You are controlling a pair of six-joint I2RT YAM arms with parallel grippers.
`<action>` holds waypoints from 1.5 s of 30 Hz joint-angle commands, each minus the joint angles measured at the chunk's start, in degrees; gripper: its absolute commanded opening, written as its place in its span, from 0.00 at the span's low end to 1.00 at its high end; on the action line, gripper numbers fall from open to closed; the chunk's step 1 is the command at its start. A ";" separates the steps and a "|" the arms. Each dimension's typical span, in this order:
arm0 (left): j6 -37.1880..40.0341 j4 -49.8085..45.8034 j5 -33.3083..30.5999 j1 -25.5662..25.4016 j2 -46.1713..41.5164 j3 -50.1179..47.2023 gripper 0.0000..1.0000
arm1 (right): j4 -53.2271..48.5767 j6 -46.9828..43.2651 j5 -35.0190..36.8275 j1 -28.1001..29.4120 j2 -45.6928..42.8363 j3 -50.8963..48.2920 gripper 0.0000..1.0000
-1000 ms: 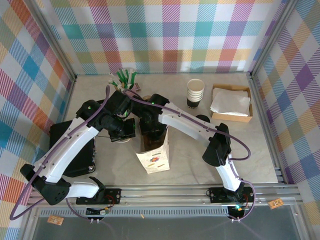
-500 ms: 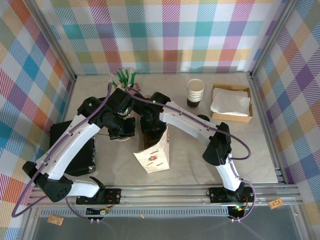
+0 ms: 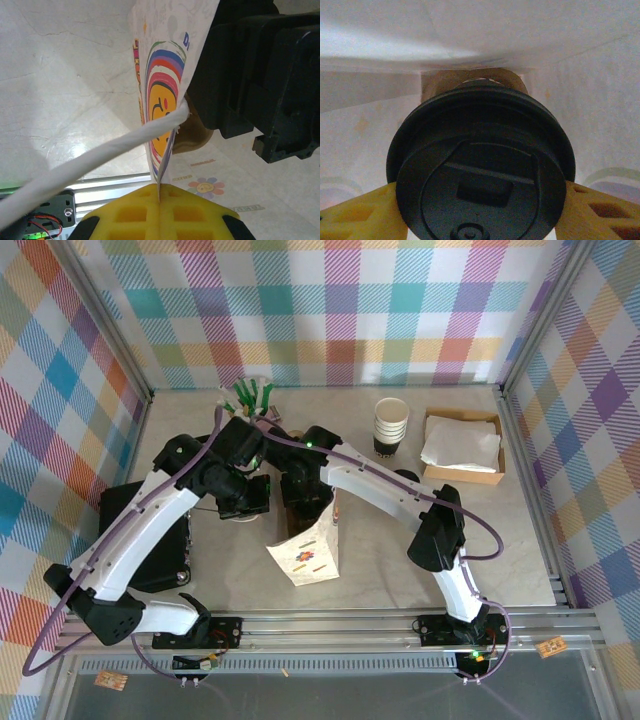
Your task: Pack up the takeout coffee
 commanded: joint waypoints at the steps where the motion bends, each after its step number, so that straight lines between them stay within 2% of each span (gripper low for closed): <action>1: 2.37 7.26 2.03 -3.60 -0.87 0.17 0.00 | 2.24 -1.31 0.08 1.46 0.18 -3.15 0.23; 9: 0.98 8.44 0.21 -8.01 0.43 1.39 0.00 | 3.81 -4.98 -1.19 1.00 -0.18 -6.23 0.23; 16: -0.05 9.45 -0.52 -9.56 0.21 1.51 0.00 | 11.28 -6.08 -3.73 0.13 -3.53 -12.83 0.23; 20: -0.14 9.37 -0.46 -9.68 0.78 1.73 0.00 | 13.41 -5.33 -4.62 0.12 -4.96 -13.37 0.22; 34: 1.51 7.66 -1.27 -9.68 1.83 3.93 0.00 | 7.45 -8.48 -4.20 0.10 -1.16 -9.65 0.22; 45: 2.54 7.61 -0.79 -9.68 2.18 4.28 0.00 | 12.46 -9.25 -5.45 0.17 -2.44 -16.11 0.21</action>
